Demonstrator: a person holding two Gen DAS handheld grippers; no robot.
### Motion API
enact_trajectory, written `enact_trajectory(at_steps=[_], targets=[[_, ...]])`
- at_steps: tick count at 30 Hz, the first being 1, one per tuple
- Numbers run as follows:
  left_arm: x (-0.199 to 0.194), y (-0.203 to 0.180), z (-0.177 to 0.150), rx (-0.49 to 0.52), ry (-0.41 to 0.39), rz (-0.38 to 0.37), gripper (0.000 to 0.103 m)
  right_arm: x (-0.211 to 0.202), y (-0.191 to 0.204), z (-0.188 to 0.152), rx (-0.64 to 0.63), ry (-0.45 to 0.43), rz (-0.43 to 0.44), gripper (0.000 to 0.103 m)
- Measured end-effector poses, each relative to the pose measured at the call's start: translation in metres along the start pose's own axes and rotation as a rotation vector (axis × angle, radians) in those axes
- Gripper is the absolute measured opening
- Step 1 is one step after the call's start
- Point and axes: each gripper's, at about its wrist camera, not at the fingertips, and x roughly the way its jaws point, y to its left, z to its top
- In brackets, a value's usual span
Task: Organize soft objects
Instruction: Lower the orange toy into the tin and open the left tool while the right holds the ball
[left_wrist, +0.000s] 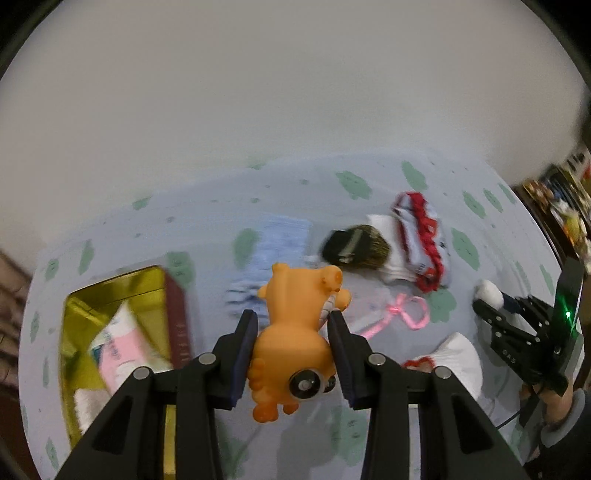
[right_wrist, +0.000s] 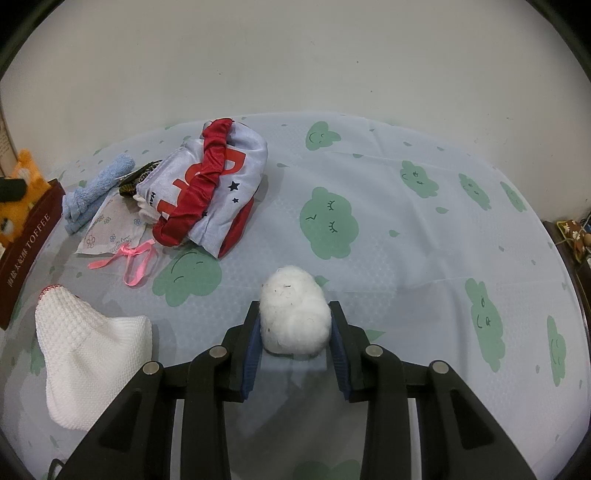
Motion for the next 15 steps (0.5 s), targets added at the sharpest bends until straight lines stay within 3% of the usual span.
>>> enact_trajectory(at_steps=[10,15], targets=[[-0.038,0.085,-0.017,-0.155,-0.037,0.136,0.040,0.000,0.001,0.000,-0.001,0.000,-0.001,0.032],[-0.041,0.120,-0.038,-0.214,-0.008,0.185,0.040,0.000,0.000,0.000,-0.002,0.000,-0.003,0.032]])
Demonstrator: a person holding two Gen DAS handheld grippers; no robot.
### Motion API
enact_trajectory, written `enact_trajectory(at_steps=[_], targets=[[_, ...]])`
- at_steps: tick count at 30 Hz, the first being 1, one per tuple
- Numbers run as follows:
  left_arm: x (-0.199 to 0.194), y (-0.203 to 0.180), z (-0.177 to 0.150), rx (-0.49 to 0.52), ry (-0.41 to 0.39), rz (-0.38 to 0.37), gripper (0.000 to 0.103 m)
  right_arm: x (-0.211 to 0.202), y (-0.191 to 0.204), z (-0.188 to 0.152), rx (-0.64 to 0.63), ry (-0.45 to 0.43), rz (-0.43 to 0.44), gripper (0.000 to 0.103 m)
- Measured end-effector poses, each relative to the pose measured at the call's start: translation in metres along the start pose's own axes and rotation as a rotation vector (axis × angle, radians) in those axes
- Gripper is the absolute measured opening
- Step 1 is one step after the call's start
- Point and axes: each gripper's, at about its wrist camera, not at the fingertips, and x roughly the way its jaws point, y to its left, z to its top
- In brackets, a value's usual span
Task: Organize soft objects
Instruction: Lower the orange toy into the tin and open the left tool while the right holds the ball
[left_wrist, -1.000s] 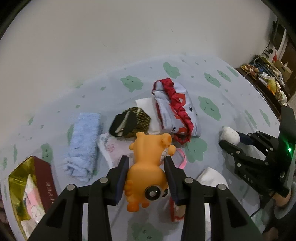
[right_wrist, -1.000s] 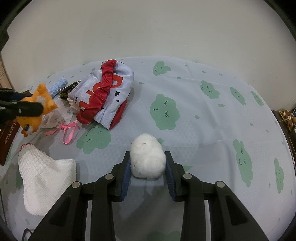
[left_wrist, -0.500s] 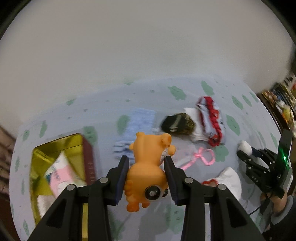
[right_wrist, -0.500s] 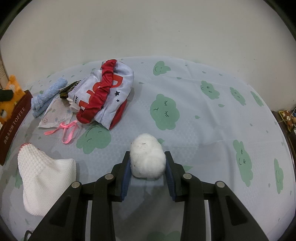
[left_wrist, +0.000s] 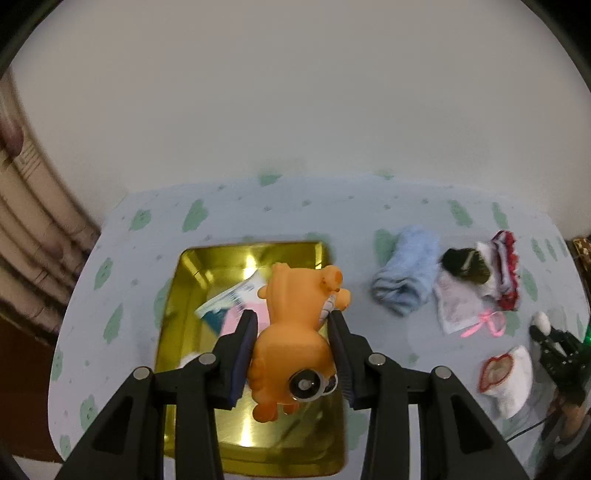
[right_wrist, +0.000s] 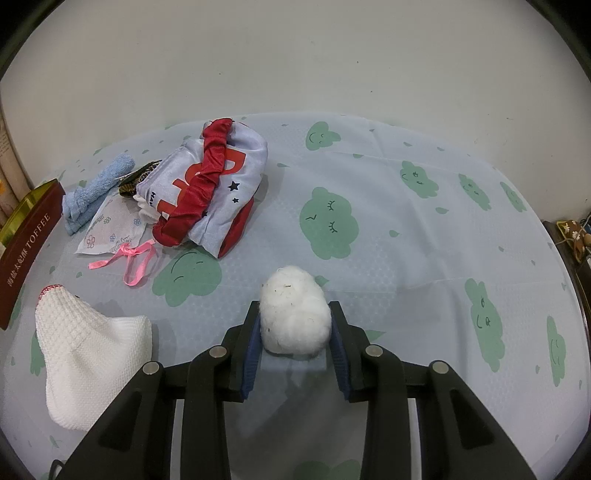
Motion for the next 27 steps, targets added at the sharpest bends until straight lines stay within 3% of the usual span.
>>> enact_trajectory(at_steps=[10,27], targets=[[0.031,0.022,-0.043,-0.055,0.099,0.021,0.040,0.000,0.000,0.000,-0.001,0.000,-0.001,0.032],[0.045,0.040,-0.064,-0.080,0.128,0.059,0.041,-0.001,0.000,0.001,-0.003,0.000,-0.004,0.032]])
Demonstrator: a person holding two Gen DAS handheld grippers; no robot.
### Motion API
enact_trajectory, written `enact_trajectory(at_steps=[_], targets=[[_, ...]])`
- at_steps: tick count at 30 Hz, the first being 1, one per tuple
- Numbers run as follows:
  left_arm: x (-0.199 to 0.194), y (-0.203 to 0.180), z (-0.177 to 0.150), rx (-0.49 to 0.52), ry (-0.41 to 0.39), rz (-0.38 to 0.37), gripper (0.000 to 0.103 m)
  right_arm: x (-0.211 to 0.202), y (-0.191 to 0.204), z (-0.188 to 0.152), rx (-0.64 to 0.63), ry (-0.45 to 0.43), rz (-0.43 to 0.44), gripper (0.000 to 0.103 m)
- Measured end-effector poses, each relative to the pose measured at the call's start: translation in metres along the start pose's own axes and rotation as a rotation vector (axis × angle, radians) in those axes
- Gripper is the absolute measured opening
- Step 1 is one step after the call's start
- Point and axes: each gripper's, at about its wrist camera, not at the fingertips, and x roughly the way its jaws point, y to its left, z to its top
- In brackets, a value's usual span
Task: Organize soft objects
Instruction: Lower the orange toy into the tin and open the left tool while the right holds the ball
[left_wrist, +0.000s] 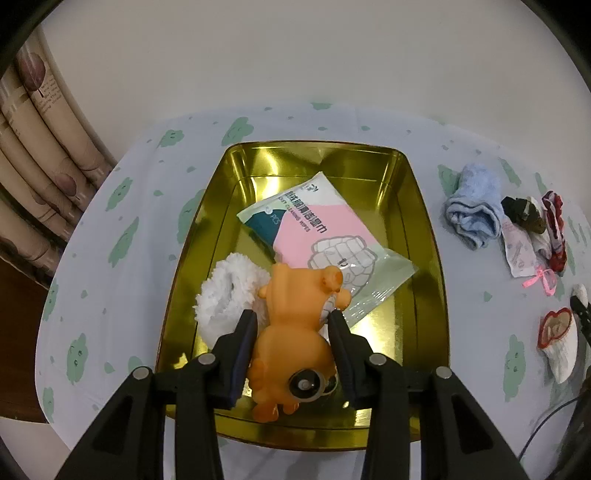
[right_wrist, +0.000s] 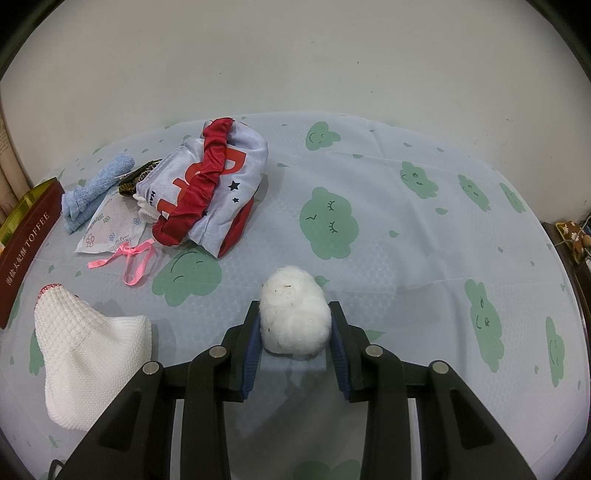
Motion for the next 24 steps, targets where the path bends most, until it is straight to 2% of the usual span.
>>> enact_trajectory(at_steps=[11,24], targets=[[0.000,0.005,0.000,-0.016,0.005,-0.007,0.047,0.000,0.000,0.000,-0.001,0.000,-0.001,0.032],[-0.030,0.020,0.004,-0.058,-0.079,-0.046,0.053,0.000,0.000,0.000,-0.003,0.001,-0.003,0.032]])
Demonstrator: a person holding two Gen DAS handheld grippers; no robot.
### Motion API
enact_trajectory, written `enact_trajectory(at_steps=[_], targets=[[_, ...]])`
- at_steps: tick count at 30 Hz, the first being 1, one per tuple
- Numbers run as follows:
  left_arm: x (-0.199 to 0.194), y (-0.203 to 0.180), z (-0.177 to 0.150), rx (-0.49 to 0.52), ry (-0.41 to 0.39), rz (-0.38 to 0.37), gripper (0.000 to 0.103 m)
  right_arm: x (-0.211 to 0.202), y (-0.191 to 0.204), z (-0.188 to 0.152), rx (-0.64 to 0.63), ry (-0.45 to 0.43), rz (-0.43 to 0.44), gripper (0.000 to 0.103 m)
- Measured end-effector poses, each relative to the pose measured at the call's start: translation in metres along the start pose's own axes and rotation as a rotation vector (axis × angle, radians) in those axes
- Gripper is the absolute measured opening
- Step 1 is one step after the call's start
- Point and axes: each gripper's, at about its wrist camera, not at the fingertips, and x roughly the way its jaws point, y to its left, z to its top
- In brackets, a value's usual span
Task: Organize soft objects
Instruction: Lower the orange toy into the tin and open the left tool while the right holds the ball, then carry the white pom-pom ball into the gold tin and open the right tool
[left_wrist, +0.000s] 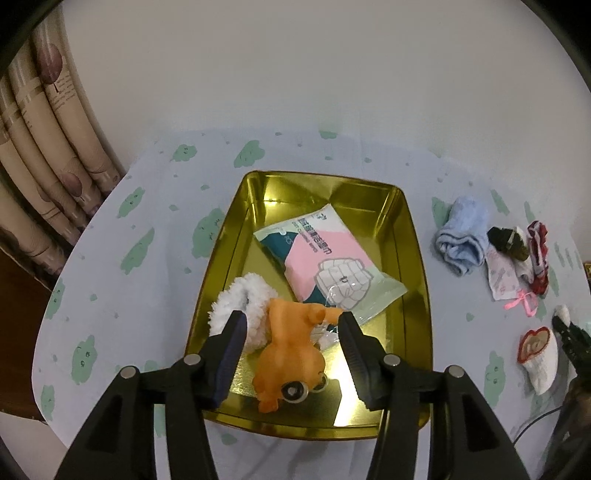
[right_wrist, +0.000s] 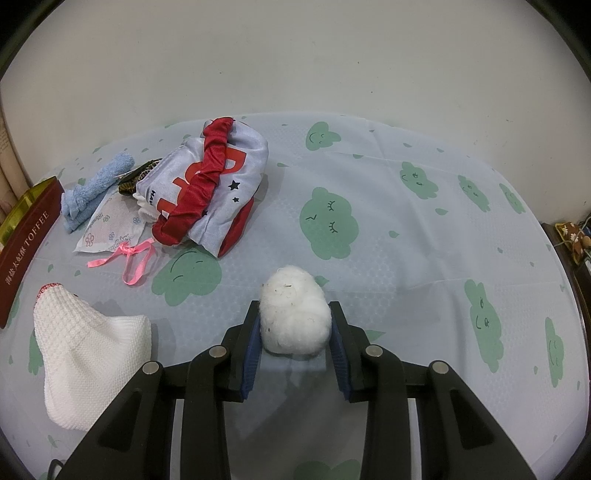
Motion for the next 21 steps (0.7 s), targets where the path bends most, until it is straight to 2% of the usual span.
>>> enact_trajectory(at_steps=[5,13,17,21], targets=[[-0.006,0.010,-0.005,-0.029,-0.019,0.012,0.053,0.000,0.001,0.001,-0.001,0.000,0.000,0.032],[-0.020,0.034,-0.020,-0.033,-0.095,0.116,0.053,0.000,0.001,0.000,-0.004,-0.001,-0.003,0.032],[-0.022,0.051,-0.029,-0.060,-0.132,0.141,0.053,0.000,0.000,0.000,-0.001,-0.001,0.001,0.032],[-0.017,0.070,-0.035,-0.096,-0.128,0.156,0.053,-0.001,0.001,-0.001,-0.007,-0.003,-0.008,0.029]])
